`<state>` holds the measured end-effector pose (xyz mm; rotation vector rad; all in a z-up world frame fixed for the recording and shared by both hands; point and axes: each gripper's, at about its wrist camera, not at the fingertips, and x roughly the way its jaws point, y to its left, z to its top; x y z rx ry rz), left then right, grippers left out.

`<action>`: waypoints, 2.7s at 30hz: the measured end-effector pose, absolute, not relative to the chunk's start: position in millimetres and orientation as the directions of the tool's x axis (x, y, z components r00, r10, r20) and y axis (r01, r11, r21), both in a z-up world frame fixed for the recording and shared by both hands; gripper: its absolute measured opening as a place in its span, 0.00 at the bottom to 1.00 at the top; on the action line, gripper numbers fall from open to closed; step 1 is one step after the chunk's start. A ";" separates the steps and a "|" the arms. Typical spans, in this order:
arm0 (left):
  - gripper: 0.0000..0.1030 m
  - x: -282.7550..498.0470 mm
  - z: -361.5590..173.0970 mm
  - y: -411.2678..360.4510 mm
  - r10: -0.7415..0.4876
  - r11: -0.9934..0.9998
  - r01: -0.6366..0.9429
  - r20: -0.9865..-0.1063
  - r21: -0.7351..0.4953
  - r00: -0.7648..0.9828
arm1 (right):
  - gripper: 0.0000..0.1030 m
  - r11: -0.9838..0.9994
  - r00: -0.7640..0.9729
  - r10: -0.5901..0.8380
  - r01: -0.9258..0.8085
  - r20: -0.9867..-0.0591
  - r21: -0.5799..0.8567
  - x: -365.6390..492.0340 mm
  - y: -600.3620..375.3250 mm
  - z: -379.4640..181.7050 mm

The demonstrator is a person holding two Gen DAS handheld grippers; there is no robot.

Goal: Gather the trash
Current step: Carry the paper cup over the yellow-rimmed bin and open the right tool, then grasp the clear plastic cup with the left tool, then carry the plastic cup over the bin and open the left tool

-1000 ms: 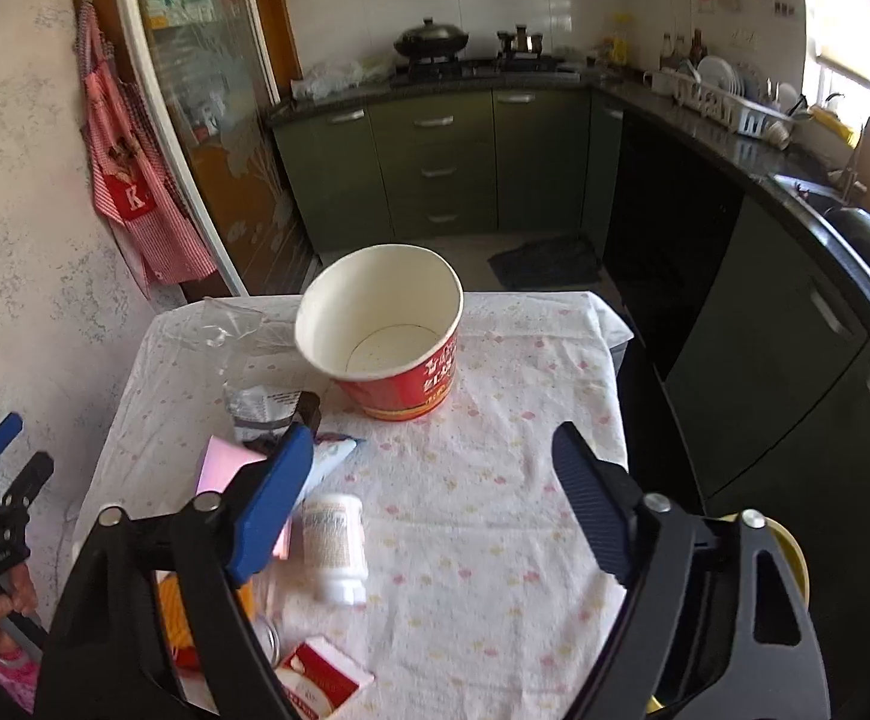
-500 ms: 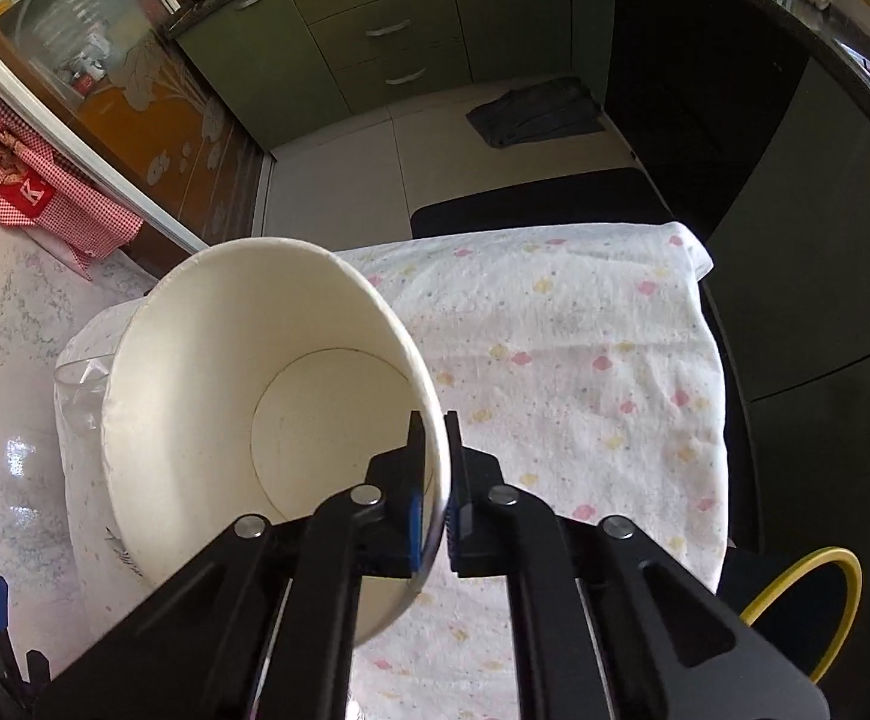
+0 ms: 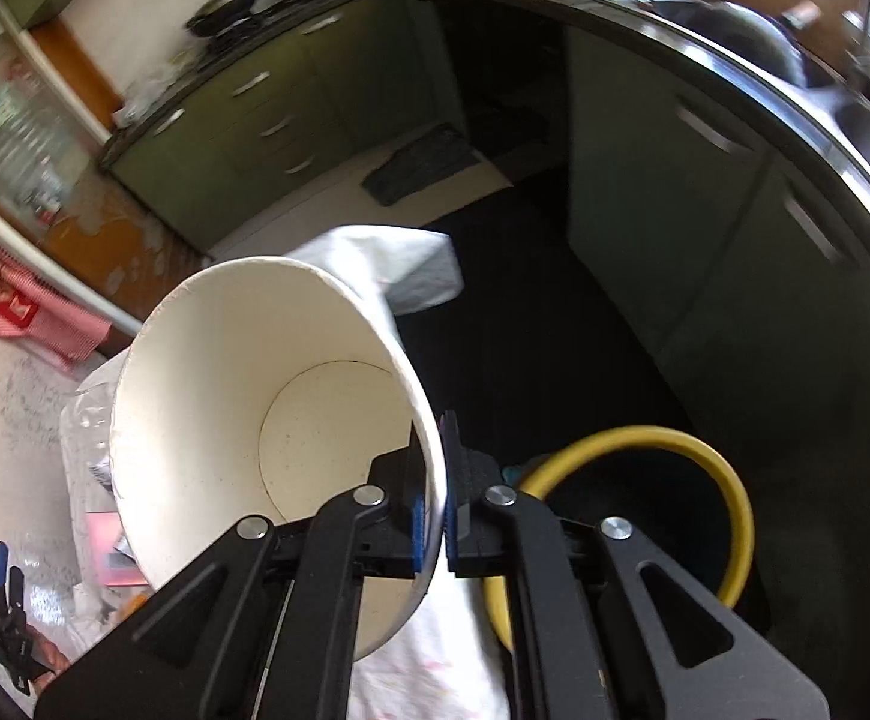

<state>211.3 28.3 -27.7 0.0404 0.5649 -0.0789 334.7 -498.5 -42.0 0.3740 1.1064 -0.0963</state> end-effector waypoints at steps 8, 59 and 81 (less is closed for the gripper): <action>0.96 204.1 -21.0 -1.8 -0.089 0.991 0.130 -0.553 0.036 0.829 | 0.07 0.852 0.306 0.044 0.486 -0.951 0.196 276.7 -607.7 -135.4; 0.53 478.5 -134.6 44.5 -0.128 0.989 0.124 -0.889 -0.081 0.439 | 0.36 0.934 0.418 0.156 0.233 -0.895 0.272 250.5 -490.9 -141.2; 0.55 255.4 -5.5 -299.9 -0.473 0.693 0.714 -0.812 -0.103 0.342 | 0.36 0.932 0.578 0.056 0.262 -0.814 0.250 123.3 -557.6 -85.7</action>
